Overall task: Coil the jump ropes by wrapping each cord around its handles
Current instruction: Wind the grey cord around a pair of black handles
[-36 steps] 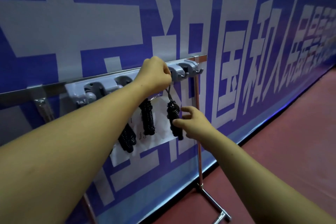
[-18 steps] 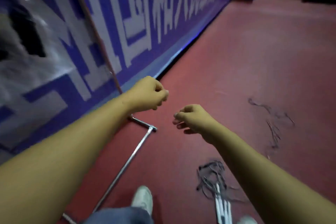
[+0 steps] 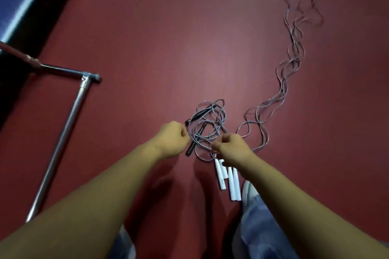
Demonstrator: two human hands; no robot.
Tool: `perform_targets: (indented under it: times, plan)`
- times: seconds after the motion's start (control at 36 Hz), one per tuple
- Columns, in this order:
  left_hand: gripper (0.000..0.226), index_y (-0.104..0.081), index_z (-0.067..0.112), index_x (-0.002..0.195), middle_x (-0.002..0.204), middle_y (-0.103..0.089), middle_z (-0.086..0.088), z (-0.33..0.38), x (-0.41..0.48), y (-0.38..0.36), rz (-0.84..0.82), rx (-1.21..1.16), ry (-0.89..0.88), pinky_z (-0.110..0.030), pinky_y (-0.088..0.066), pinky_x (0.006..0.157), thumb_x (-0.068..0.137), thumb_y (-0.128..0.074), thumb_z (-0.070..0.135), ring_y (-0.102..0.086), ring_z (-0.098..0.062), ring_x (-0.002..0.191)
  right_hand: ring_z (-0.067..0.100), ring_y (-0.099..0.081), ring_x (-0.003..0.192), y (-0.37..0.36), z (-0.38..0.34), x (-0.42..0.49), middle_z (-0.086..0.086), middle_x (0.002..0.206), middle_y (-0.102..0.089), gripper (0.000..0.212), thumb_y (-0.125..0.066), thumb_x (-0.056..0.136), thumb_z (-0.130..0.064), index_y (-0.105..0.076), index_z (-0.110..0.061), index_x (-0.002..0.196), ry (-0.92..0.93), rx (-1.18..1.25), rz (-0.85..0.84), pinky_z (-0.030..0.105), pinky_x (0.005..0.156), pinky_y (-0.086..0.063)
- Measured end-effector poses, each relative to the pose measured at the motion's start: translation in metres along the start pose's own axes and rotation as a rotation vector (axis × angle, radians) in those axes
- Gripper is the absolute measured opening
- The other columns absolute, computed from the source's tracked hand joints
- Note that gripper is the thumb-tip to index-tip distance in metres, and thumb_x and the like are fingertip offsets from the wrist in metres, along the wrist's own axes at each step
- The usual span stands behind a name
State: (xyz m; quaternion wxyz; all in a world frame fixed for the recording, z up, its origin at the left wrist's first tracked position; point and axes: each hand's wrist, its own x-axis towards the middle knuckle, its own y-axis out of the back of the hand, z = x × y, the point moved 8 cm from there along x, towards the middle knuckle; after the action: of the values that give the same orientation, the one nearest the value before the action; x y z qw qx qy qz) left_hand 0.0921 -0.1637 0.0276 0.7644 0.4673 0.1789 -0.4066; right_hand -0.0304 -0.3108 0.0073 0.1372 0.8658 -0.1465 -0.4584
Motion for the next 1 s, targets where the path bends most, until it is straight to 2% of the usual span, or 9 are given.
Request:
perform_targets:
  times: [0.17, 0.25, 0.39, 0.56, 0.64, 0.72, 0.81, 0.92, 1.0]
  plan:
    - [0.012, -0.064, 0.008, 0.100, 0.104, -0.069, -0.013, -0.031, 0.078, -0.036, 0.125, -0.003, 0.018, -0.032, -0.041, 0.085, 0.090, -0.061, 0.011, -0.061, -0.034, 0.101, 0.022, -0.054, 0.065, -0.013, 0.037, 0.078, -0.001, 0.061, -0.058, 0.019, -0.061, 0.082, -0.022, -0.058, -0.018, 0.064, -0.012, -0.040, 0.030, 0.036, 0.068, -0.047]
    - [0.030, -0.059, 0.006, 0.117, 0.110, -0.062, -0.015, -0.036, 0.108, -0.038, 0.209, -0.026, -0.006, -0.030, -0.035, 0.090, 0.088, -0.065, 0.009, -0.056, -0.033, 0.108, 0.023, -0.062, 0.071, -0.018, 0.032, 0.102, 0.001, 0.075, -0.068, 0.007, -0.064, 0.083, -0.011, -0.068, -0.014, 0.088, -0.004, -0.048, 0.036, 0.035, 0.074, -0.053]
    - [0.048, -0.058, 0.008, 0.132, 0.126, -0.061, -0.016, -0.029, 0.138, -0.057, 0.131, -0.024, -0.052, -0.033, -0.040, 0.105, 0.084, -0.057, -0.002, -0.057, -0.033, 0.119, 0.024, -0.069, 0.088, -0.037, 0.024, 0.131, 0.002, 0.098, -0.070, 0.036, -0.073, 0.082, -0.018, -0.062, -0.019, 0.115, -0.034, -0.051, -0.009, 0.037, 0.084, -0.058]
    - [0.048, -0.078, 0.016, 0.111, 0.103, -0.045, -0.010, -0.016, 0.145, -0.076, 0.104, -0.054, -0.149, -0.022, -0.040, 0.078, 0.077, -0.056, -0.010, -0.052, -0.026, 0.093, 0.025, -0.066, 0.096, -0.064, 0.014, 0.140, 0.003, 0.106, -0.067, 0.062, -0.077, 0.054, -0.044, -0.060, -0.020, 0.109, 0.061, -0.159, -0.037, 0.036, 0.082, -0.054]
    - [0.057, -0.079, 0.013, 0.109, 0.100, -0.044, -0.008, -0.013, 0.143, -0.075, 0.083, -0.090, -0.181, -0.024, -0.043, 0.075, 0.075, -0.047, -0.020, -0.050, -0.021, 0.090, 0.024, -0.061, 0.086, -0.063, 0.019, 0.144, 0.006, 0.097, -0.068, 0.035, -0.082, 0.066, -0.029, -0.050, -0.026, 0.080, 0.060, -0.172, 0.017, 0.036, 0.075, -0.050]
    - [0.056, -0.081, 0.006, 0.100, 0.091, -0.046, -0.010, -0.019, 0.144, -0.069, 0.099, -0.180, -0.190, -0.033, -0.048, 0.073, 0.073, -0.044, -0.026, -0.052, -0.024, 0.078, 0.027, -0.059, 0.077, -0.060, 0.025, 0.150, 0.007, 0.082, -0.066, 0.035, -0.081, 0.073, -0.028, -0.047, -0.022, 0.069, 0.072, -0.154, 0.090, 0.034, 0.066, -0.044]
    - [0.044, -0.080, 0.008, 0.095, 0.098, -0.046, -0.006, -0.031, 0.147, -0.069, 0.152, -0.150, -0.171, -0.014, -0.045, 0.072, 0.080, -0.050, -0.020, -0.054, -0.019, 0.076, 0.027, -0.056, 0.072, -0.058, 0.025, 0.151, 0.004, 0.074, -0.061, 0.029, -0.072, 0.078, -0.033, -0.049, -0.018, 0.070, 0.053, -0.055, 0.133, 0.038, 0.067, -0.048]
    - [0.034, -0.062, 0.010, 0.106, 0.103, -0.047, -0.004, -0.038, 0.150, -0.073, 0.174, -0.101, -0.128, -0.036, -0.049, 0.086, 0.076, -0.065, -0.007, -0.054, -0.024, 0.083, 0.026, -0.054, 0.073, -0.039, 0.021, 0.152, 0.002, 0.067, -0.056, 0.027, -0.056, 0.083, -0.034, -0.052, -0.013, 0.067, 0.006, 0.159, 0.225, 0.043, 0.072, -0.048]
    - [0.053, -0.050, 0.009, 0.122, 0.117, -0.042, -0.007, -0.038, 0.149, -0.085, 0.122, -0.031, -0.116, -0.040, -0.048, 0.092, 0.076, -0.077, 0.008, -0.055, -0.028, 0.092, 0.030, -0.055, 0.080, -0.016, 0.019, 0.152, 0.013, 0.081, -0.062, 0.032, -0.049, 0.085, -0.040, -0.058, -0.009, 0.079, 0.011, 0.178, 0.322, 0.039, 0.075, -0.045]
